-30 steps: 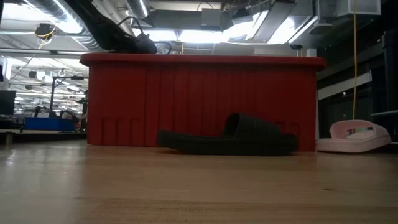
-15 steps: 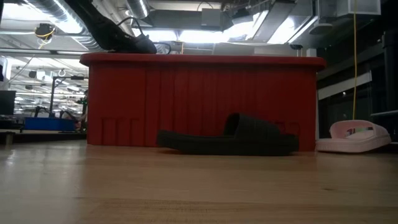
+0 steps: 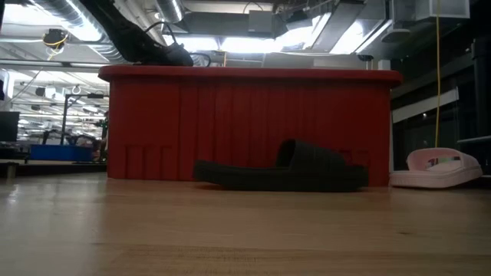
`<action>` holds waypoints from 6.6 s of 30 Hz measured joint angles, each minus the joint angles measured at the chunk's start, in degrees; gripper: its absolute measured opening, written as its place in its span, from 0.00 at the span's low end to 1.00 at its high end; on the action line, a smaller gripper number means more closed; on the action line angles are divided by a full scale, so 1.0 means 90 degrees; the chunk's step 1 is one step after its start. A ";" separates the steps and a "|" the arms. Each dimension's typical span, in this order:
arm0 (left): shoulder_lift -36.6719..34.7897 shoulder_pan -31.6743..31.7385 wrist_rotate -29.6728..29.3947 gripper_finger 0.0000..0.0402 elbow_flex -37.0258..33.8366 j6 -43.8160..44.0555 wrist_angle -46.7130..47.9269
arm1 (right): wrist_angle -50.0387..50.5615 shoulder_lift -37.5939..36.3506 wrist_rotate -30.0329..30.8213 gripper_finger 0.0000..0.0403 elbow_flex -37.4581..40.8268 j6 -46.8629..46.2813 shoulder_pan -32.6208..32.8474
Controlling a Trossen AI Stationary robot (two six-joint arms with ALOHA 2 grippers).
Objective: Pick and place slides into bin
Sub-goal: Put the black slide into the red bin
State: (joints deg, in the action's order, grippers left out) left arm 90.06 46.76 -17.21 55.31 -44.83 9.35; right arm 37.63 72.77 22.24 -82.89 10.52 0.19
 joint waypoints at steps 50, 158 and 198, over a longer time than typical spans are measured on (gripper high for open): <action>-0.3589 -0.3494 0.0519 0.00 0.0792 0.2667 0.1381 | -0.0204 -0.0148 0.0015 0.02 -0.0007 0.1365 -0.0005; -0.3951 -0.7169 -0.0025 0.00 -0.1523 0.5453 -0.1696 | -0.5785 -0.1420 0.0342 0.01 0.7040 -0.7134 0.2406; -0.3946 -0.7172 -0.0210 0.05 -0.1523 0.5453 -0.1623 | -0.6594 -0.0277 0.0027 0.30 0.7038 -0.7777 0.1702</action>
State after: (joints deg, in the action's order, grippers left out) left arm 54.54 -17.78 -19.09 41.60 4.25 -5.26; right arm -21.72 70.28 22.48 -19.55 -59.47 15.50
